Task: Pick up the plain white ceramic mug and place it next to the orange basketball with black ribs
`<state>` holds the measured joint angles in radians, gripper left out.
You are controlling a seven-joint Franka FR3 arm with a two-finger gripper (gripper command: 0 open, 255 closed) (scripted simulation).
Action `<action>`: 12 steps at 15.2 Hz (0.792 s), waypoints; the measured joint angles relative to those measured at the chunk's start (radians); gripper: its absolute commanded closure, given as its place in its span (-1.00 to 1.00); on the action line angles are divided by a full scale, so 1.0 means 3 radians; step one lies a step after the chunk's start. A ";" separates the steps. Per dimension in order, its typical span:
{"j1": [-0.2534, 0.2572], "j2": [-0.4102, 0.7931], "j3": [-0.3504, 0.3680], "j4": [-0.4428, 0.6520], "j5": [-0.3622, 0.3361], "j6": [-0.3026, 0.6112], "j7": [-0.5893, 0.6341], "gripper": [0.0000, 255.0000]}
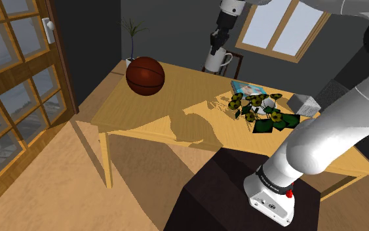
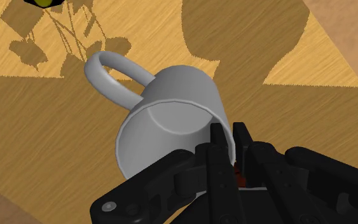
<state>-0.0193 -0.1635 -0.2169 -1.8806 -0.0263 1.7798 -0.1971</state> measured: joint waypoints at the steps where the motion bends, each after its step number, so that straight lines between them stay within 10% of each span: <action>1: 0.0008 0.0148 -0.0003 0.0165 0.0032 -0.0019 -0.0005 1.00; 12: -0.0139 0.1940 -0.0014 0.2511 0.0421 -0.0611 -0.0095 1.00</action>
<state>-0.0610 0.4184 -0.2212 -1.1274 0.1000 1.5966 -0.2257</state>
